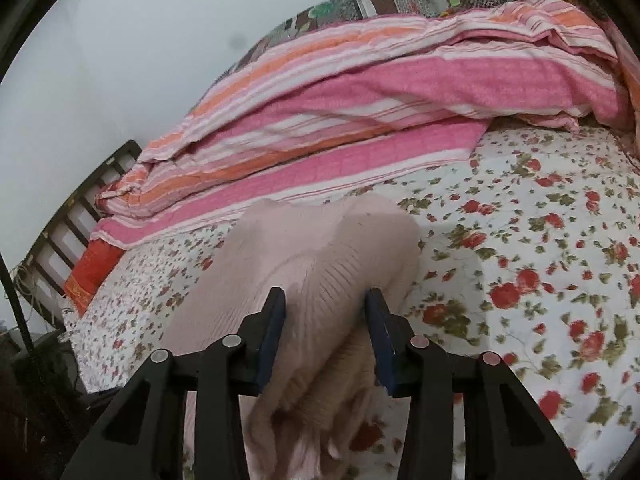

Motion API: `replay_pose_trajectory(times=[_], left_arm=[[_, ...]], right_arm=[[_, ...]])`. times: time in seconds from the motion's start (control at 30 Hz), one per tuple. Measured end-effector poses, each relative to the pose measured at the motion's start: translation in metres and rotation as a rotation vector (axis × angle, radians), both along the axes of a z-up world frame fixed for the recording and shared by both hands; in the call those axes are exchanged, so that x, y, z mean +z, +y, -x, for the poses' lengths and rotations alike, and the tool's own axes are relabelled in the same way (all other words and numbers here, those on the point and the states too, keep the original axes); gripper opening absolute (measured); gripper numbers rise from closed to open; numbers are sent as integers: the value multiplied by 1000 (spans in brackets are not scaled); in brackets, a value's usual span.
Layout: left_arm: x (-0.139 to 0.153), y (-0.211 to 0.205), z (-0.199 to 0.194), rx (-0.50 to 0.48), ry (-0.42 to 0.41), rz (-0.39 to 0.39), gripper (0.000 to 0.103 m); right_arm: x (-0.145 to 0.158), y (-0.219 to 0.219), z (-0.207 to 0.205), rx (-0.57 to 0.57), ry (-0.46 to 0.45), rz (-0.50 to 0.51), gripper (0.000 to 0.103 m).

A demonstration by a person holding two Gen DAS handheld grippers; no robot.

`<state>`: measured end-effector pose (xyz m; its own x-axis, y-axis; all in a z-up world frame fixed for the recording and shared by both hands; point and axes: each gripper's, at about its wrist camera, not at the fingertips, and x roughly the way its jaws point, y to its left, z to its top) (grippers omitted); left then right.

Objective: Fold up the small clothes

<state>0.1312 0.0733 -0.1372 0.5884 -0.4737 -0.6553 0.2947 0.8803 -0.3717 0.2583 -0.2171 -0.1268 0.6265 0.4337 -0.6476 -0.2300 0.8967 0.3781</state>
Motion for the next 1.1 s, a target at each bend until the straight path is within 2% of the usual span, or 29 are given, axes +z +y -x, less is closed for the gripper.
replay_pose_trajectory(times=[0.07, 0.17, 0.2, 0.27, 0.33, 0.4, 0.5, 0.53, 0.6, 0.67, 0.73, 0.83, 0.9, 0.97, 1.1], left_arm=[[5, 6, 2, 18, -16, 21, 45], [15, 13, -3, 41, -36, 57, 48], [18, 13, -7, 42, -41, 68, 50], [23, 8, -18, 43, -47, 67, 51], [28, 2, -31, 42, -51, 59, 51], [32, -3, -49, 54, -54, 56, 51], [37, -12, -75, 81, -50, 4, 51], [38, -15, -85, 87, -54, -13, 51], [39, -20, -101, 82, -56, -20, 51], [38, -27, -125, 124, -37, -96, 51], [31, -26, -150, 196, 18, -162, 49], [15, -15, -178, 223, 106, -86, 48], [5, -15, -191, 227, 131, -98, 41], [-3, -16, -206, 211, 142, -98, 34], [-7, -20, -223, 220, 121, -114, 31]], right_arm=[[4, 1, -1, 15, -29, 18, 11], [19, -14, 10, 33, -157, -41, 9], [20, -19, 11, 29, -167, -64, 9], [10, -27, 5, 6, -122, -71, 9], [-14, -19, -8, -7, -22, 33, 9], [-24, -15, -8, -14, 4, 100, 10], [-3, -15, -5, -18, -21, 146, 24], [7, -17, -3, -41, -50, 141, 29], [23, -19, -1, -62, -102, 109, 30], [29, -9, -3, -2, -111, 62, 33], [23, 5, -5, 41, -94, 79, 34], [-6, 22, -7, 76, -48, 186, 34], [-22, 22, -6, 64, -45, 221, 34], [-23, 21, -5, 66, -59, 218, 34], [-28, 26, 1, 62, -100, 253, 34]])
